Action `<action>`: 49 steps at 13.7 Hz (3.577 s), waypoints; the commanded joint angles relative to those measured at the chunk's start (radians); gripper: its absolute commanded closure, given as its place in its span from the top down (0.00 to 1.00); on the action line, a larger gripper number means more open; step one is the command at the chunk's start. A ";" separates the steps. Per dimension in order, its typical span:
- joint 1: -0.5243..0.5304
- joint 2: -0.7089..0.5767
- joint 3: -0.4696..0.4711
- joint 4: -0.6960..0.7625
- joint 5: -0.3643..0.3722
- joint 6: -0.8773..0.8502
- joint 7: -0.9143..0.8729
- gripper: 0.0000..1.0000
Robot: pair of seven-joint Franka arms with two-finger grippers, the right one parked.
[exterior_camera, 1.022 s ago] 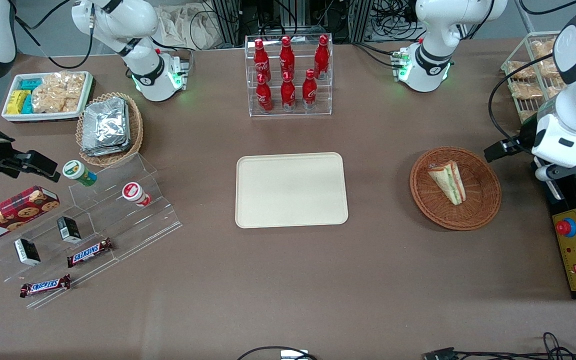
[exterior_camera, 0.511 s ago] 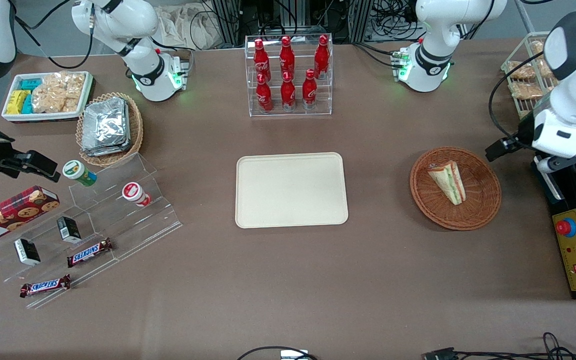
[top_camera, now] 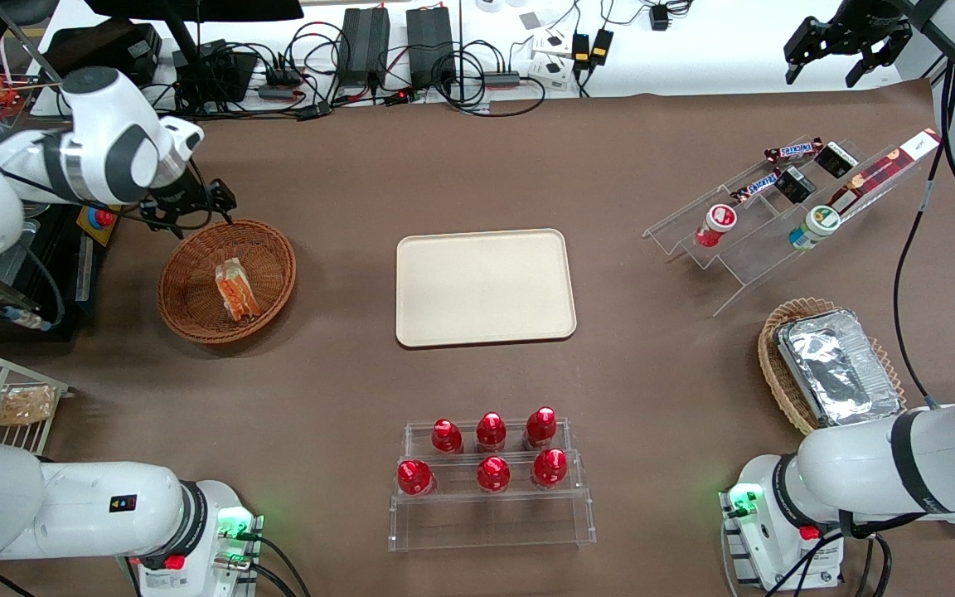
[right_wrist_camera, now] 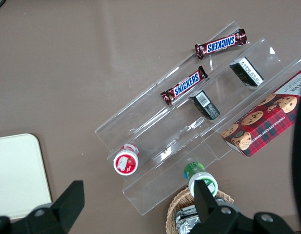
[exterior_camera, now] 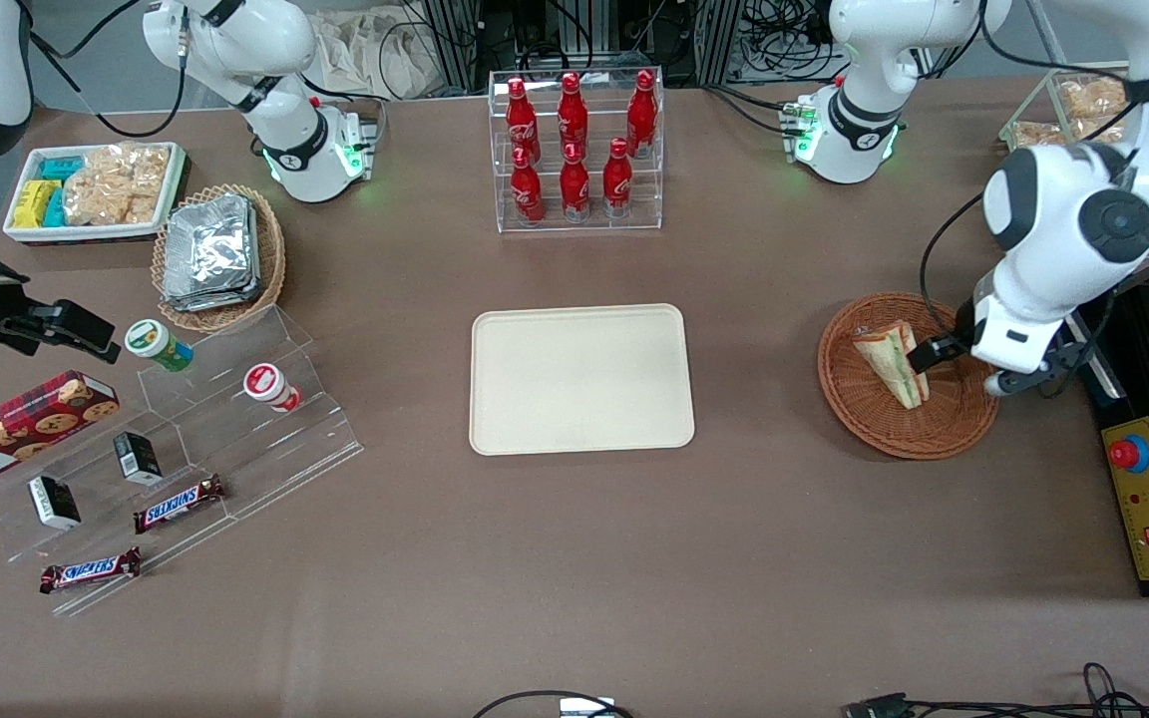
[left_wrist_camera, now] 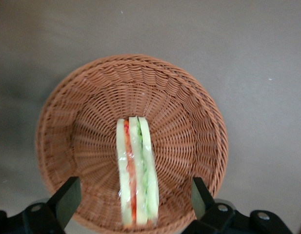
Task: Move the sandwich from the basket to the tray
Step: 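Lower the open left gripper around the sandwich and close it, then lift the sandwich out of the basket with the left gripper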
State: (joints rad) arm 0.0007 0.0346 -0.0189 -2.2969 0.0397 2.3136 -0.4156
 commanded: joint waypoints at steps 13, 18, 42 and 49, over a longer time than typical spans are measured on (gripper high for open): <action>-0.007 0.159 -0.006 -0.116 0.002 0.239 -0.049 0.70; -0.005 0.156 -0.006 -0.121 0.002 0.239 -0.049 0.28; 0.046 0.130 -0.044 0.800 -0.041 -0.777 0.212 0.00; -0.250 0.310 -0.210 1.000 -0.026 -0.780 -0.271 0.00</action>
State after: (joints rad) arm -0.1533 0.2312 -0.2236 -1.4423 -0.0012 1.5696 -0.5719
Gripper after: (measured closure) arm 0.855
